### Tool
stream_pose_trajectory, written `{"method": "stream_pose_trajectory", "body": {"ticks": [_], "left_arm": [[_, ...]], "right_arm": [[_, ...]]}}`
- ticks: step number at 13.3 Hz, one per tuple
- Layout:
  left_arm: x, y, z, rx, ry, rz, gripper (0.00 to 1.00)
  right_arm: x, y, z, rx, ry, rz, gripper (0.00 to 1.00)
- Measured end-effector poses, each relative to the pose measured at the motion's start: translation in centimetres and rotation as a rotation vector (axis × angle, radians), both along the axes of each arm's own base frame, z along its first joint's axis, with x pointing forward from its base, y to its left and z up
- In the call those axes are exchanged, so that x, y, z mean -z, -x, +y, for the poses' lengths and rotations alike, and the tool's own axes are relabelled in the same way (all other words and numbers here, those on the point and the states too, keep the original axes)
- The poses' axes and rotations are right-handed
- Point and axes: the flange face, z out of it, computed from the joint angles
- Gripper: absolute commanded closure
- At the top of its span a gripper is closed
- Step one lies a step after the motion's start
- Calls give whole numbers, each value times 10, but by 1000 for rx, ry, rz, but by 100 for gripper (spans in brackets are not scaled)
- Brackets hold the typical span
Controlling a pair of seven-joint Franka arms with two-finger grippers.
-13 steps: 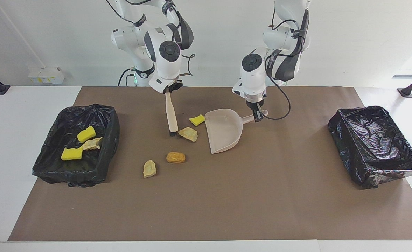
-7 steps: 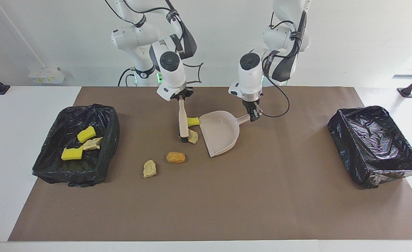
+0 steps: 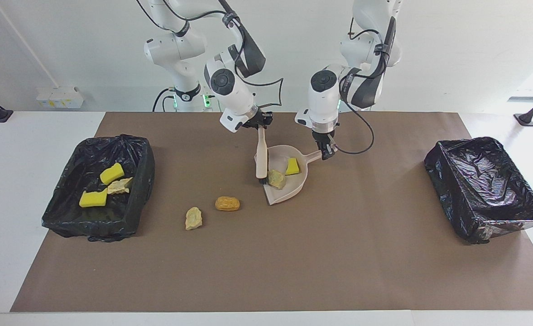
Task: Sweep and dump trash in bin
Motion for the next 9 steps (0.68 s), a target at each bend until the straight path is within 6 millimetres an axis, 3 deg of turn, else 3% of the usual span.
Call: {"method": "stream_pose_trajectory", "body": {"ticks": [2,4,6,9], "left_arm": [[4,-1,-1,11,14,-12,100],[4,-2,0,11,27,-16,100],[5,-5,1,-4,42,-16,100],[5,-17,10,-43,58,-16,100]], "right_arm": [[-17,-10,6,15,-8,3,100],[-37,-15,-2,-25,49,10,100],[-56,-25,-27,-103,206,-50,100],[-62,-58,-80,-251,390,-174,100]]}}
